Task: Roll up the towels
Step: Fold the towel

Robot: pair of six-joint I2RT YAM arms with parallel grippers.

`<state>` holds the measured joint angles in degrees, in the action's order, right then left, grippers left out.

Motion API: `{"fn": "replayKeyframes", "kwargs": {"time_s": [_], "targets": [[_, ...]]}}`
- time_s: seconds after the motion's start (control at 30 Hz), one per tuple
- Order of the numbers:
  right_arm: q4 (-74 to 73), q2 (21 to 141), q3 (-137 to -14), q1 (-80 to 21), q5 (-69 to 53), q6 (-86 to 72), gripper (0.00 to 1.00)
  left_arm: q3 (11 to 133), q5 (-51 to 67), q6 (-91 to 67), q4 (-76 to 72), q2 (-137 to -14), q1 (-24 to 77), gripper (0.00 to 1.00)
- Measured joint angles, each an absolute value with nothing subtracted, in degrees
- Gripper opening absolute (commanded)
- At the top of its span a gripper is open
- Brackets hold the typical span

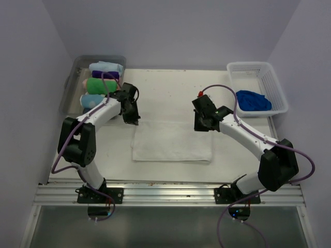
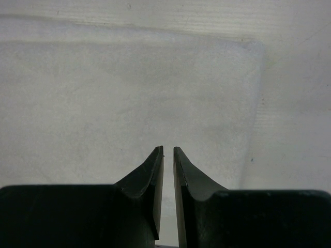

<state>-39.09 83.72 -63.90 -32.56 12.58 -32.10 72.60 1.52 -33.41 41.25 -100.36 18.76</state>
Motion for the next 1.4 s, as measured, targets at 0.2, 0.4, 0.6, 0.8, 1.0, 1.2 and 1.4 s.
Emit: {"fn": "replayKeyframes", "kwargs": {"time_s": [0.2,0.4,0.6,0.8,1.0,1.2,1.4], "targets": [[-39.0,83.74,-63.31,-32.56,12.95,-32.12,0.18,76.05,1.5,-33.5,42.78,-97.91,18.79,0.0],[-38.68,83.94,-62.04,-31.9,13.63,-32.36,0.18,80.88,1.5,-33.67,43.81,-96.31,18.83,0.0],[-38.5,83.99,-61.56,-31.48,14.02,-32.38,0.18,84.09,1.23,-33.65,44.49,-98.39,18.83,0.0],[-38.09,84.18,-60.29,-31.4,14.06,-32.38,0.25,86.37,0.21,-33.47,44.38,-103.98,18.83,0.0],[-37.63,86.0,-57.98,-29.98,14.02,-32.69,0.62,89.47,-0.3,-33.32,44.62,-108.47,18.83,0.0],[-35.51,86.5,-55.27,-26.59,13.08,-33.01,0.6,89.49,-0.27,-33.32,44.62,-108.47,18.83,0.0],[-30.09,88.71,-50.46,-23.07,8.71,-34.0,0.33,89.49,-0.25,-33.32,44.56,-108.42,18.83,0.0]]}}
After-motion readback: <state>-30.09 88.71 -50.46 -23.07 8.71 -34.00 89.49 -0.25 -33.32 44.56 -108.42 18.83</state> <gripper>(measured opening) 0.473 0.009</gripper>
